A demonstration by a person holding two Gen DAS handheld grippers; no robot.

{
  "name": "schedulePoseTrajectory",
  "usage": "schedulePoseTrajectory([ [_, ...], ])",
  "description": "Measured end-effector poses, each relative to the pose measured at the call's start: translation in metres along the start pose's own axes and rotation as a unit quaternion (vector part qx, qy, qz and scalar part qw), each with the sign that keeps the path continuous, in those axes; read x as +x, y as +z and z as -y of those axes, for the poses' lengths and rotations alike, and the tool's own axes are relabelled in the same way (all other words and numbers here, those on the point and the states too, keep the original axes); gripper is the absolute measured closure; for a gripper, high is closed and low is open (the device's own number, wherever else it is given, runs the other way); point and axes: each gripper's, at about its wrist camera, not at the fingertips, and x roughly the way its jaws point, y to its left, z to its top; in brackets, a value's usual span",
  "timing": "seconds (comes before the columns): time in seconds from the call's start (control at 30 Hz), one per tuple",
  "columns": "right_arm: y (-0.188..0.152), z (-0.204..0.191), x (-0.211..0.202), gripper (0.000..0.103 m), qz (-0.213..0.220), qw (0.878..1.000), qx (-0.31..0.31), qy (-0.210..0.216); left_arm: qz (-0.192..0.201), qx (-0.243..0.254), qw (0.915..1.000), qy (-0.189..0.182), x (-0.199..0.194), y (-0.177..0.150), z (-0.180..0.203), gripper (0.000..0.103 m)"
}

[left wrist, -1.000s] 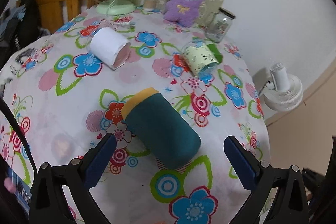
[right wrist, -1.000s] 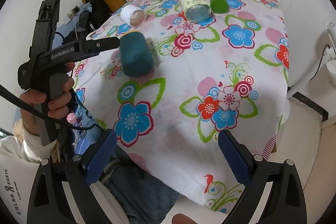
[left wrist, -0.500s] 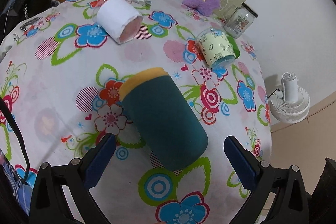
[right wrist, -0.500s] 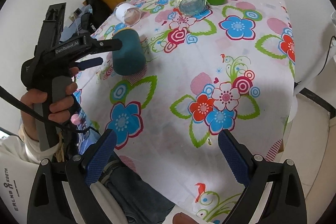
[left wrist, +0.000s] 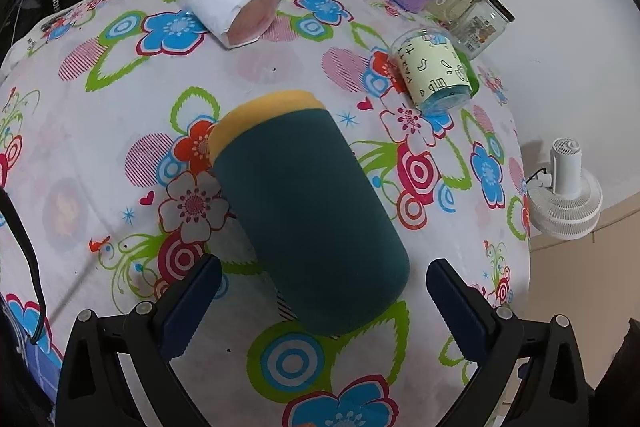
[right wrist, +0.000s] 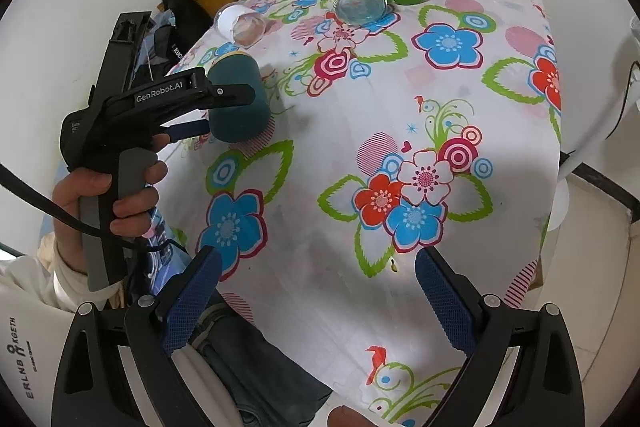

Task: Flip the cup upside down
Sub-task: 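Lay the teal cup on its side and open the right gripper, then grasp the lying teal cup with the left gripper and lift it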

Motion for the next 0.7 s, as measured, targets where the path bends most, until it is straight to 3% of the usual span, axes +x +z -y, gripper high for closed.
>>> schedulePoseTrajectory([
  [0.1,0.001,0.002,0.001,0.005,0.000,1.000,0.003,0.004,0.006,-0.002,1.0000,0.004,-0.001,0.001,-0.001,0.006],
  [0.27,0.001,0.003,0.003,0.005,0.000,1.000,0.006,0.007,0.009,-0.001,0.9999,-0.014,-0.005,0.002,-0.004,0.027],
  [0.7,0.000,-0.003,0.008,0.005,0.016,1.000,0.000,0.025,0.031,0.062,0.9975,-0.014,-0.033,0.006,-0.029,0.032],
])
